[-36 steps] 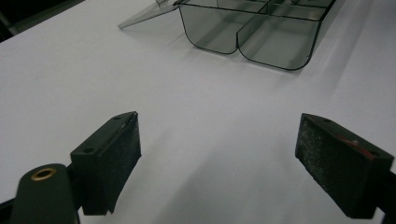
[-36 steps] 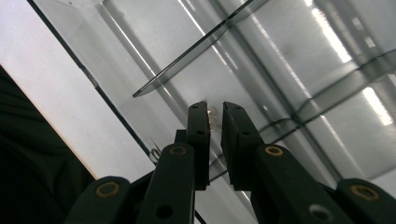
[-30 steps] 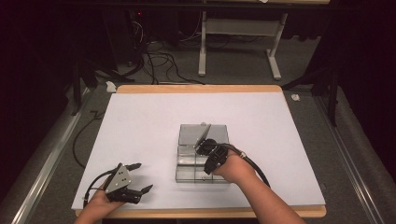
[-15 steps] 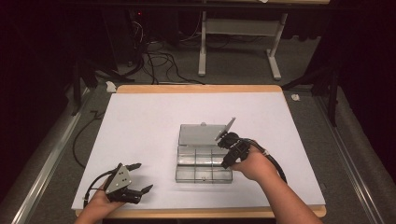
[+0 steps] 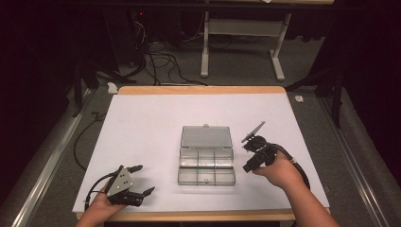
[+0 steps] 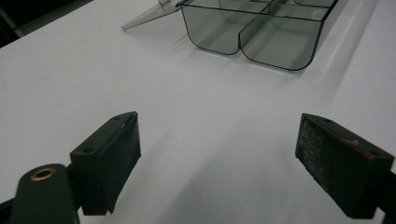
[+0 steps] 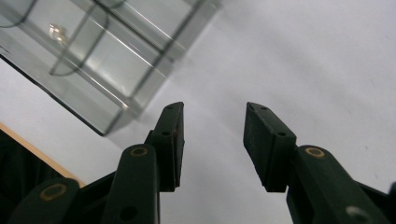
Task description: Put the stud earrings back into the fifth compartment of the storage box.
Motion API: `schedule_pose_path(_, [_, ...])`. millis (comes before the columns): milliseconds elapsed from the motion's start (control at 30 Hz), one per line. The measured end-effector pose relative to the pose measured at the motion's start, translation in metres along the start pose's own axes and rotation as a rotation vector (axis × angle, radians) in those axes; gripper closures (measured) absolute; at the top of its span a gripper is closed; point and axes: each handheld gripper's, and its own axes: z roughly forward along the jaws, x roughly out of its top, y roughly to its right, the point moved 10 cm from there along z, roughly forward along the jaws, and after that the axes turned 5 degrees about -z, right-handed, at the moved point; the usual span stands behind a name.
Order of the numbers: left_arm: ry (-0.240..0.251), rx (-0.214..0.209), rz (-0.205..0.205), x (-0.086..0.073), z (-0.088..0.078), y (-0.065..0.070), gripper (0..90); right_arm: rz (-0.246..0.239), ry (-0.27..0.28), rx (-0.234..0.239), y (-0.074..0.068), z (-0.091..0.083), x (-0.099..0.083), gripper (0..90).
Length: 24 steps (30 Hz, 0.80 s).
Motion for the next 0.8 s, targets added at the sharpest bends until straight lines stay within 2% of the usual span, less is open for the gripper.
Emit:
schedule_pose_path(300, [-0.004,0.002,0.001,0.000,0.000,0.000,14.7,0.090,-0.005,-0.013,0.023,0.001,-0.027,56.7])
schedule_pose_path(500, [-0.002,0.002,-0.001,0.000,0.000,0.000,14.8,0.099,0.019,-0.010,0.029,0.006,-0.030,52.7])
schedule_pose_path(700, [-0.002,-0.001,-0.003,0.000,0.000,0.000,14.8,0.112,0.106,-0.028,0.029,0.008,-0.023,44.4])
schedule_pose_path(767, [-0.002,-0.004,-0.004,0.000,0.000,0.000,14.7,0.093,0.138,-0.058,0.029,0.010,-0.020,41.4])
schedule_pose_path(800, [-0.002,-0.004,-0.004,0.000,0.000,0.000,14.7,0.088,0.171,-0.058,0.027,0.012,-0.018,40.7])
